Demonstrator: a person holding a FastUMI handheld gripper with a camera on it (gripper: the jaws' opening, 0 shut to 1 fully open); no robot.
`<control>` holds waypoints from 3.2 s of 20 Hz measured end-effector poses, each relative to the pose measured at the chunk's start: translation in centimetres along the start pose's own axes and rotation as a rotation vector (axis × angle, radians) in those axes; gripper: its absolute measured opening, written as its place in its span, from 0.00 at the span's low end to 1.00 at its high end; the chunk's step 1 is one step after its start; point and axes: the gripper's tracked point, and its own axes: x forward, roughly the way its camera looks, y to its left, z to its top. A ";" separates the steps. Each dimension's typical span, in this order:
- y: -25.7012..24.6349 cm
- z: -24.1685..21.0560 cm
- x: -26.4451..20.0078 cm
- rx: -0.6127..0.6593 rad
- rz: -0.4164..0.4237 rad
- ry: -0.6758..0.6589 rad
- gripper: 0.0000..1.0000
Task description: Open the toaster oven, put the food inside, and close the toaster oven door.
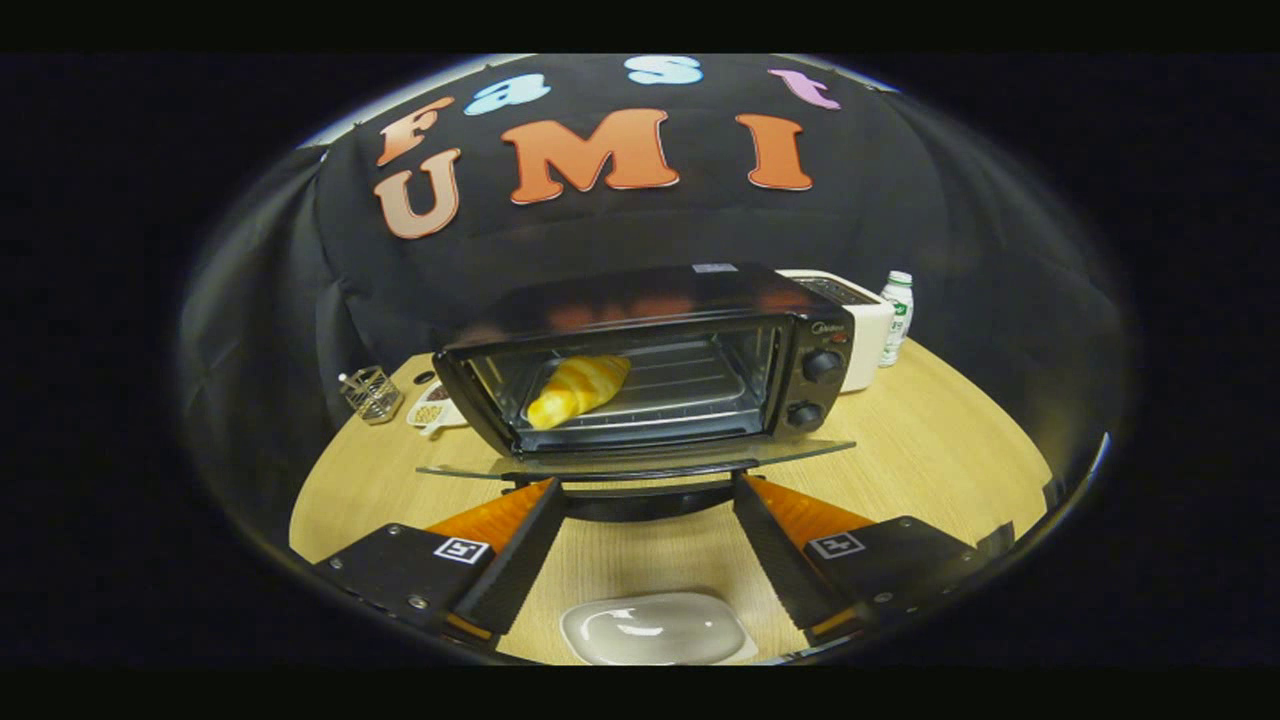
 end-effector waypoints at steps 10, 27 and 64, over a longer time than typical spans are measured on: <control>0.3 6.0 2.6 0.050 0.043 -0.084 1.00; 3.5 18.4 -8.4 -0.012 0.048 -0.289 0.99; 7.0 18.0 -14.6 -0.070 0.037 -0.366 0.99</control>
